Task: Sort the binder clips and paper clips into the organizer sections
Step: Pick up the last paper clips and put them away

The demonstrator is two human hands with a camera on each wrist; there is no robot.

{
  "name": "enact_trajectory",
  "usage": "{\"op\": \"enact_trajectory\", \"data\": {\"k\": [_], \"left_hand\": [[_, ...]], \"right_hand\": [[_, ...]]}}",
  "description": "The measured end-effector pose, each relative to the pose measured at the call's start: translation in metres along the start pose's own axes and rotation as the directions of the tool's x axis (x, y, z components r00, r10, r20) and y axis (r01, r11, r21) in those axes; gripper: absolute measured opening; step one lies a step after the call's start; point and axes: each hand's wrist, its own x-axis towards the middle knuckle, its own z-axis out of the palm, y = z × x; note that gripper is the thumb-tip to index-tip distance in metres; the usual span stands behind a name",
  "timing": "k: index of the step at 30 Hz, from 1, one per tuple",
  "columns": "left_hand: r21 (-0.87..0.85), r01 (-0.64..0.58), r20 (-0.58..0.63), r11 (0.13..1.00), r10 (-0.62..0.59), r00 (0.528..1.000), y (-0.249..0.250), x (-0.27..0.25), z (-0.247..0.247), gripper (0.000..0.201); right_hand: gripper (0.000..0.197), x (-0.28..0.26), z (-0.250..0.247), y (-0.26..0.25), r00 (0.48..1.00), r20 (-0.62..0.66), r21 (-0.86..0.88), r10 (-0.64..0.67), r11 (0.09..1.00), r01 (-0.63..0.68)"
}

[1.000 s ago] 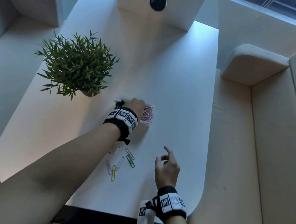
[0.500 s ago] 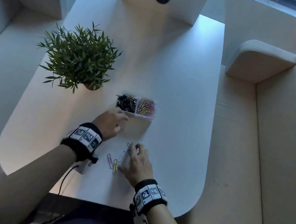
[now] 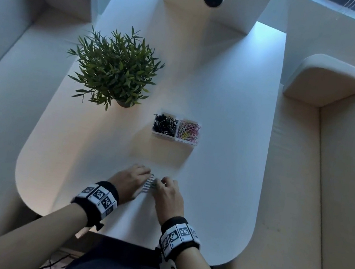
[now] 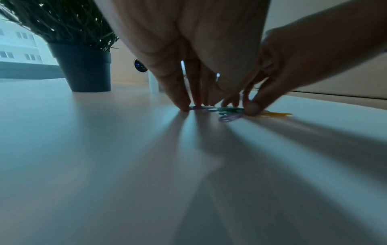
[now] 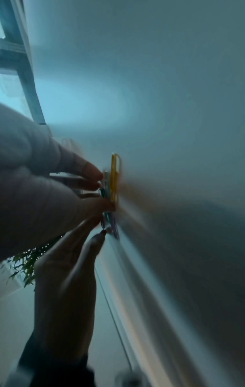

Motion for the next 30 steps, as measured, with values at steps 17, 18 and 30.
{"op": "enact_trajectory", "data": {"k": [17,18,30], "left_hand": [[-0.089,0.360,0.156,0.929,-0.344,0.926,0.016,0.021,-0.004,0.007],[-0.080,0.376,0.183,0.923,-0.357,0.916,0.017,0.023,-0.005,0.008],[-0.040,0.411,0.284,0.911,-0.384,0.879,0.023,0.030,-0.014,0.014]], "right_hand": [[0.037,0.022,-0.027,0.024,0.976,0.177,-0.102,-0.129,0.984,0.148],[0.030,0.025,-0.028,0.024,0.979,0.157,-0.086,-0.128,0.986,0.143],[0.017,0.030,-0.030,0.020,0.987,0.149,-0.019,-0.062,0.998,0.066]]}}
